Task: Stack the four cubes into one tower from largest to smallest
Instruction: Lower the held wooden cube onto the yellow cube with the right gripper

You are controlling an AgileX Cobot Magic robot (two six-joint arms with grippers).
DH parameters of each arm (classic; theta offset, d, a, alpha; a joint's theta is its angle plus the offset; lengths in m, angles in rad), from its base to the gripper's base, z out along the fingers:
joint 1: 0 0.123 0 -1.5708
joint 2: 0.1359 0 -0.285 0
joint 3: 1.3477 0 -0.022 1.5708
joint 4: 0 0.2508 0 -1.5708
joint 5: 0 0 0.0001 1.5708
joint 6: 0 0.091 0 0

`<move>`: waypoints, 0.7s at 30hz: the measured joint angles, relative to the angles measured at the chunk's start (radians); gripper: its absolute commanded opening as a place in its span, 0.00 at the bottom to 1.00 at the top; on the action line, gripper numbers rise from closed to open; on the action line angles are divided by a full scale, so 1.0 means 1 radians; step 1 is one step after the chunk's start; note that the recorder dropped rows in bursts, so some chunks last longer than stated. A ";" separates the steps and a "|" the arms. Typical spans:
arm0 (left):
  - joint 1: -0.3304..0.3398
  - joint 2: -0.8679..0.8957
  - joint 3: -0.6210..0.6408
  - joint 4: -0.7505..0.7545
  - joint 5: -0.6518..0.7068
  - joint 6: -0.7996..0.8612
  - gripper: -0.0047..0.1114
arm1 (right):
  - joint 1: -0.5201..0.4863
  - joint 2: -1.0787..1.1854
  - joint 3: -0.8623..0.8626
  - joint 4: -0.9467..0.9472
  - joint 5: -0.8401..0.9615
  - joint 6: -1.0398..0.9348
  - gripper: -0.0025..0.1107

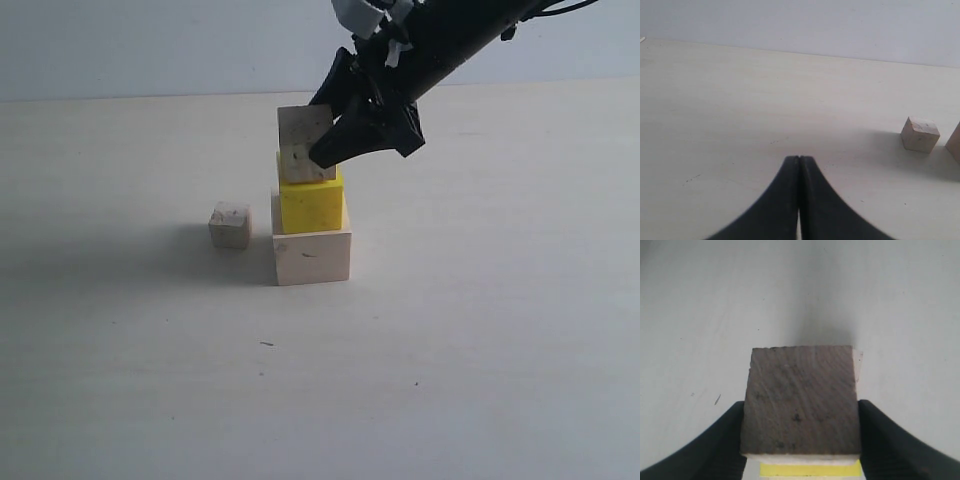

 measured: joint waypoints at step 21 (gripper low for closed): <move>0.000 0.000 0.000 0.000 0.000 0.000 0.04 | 0.000 0.000 0.000 0.002 -0.010 0.000 0.44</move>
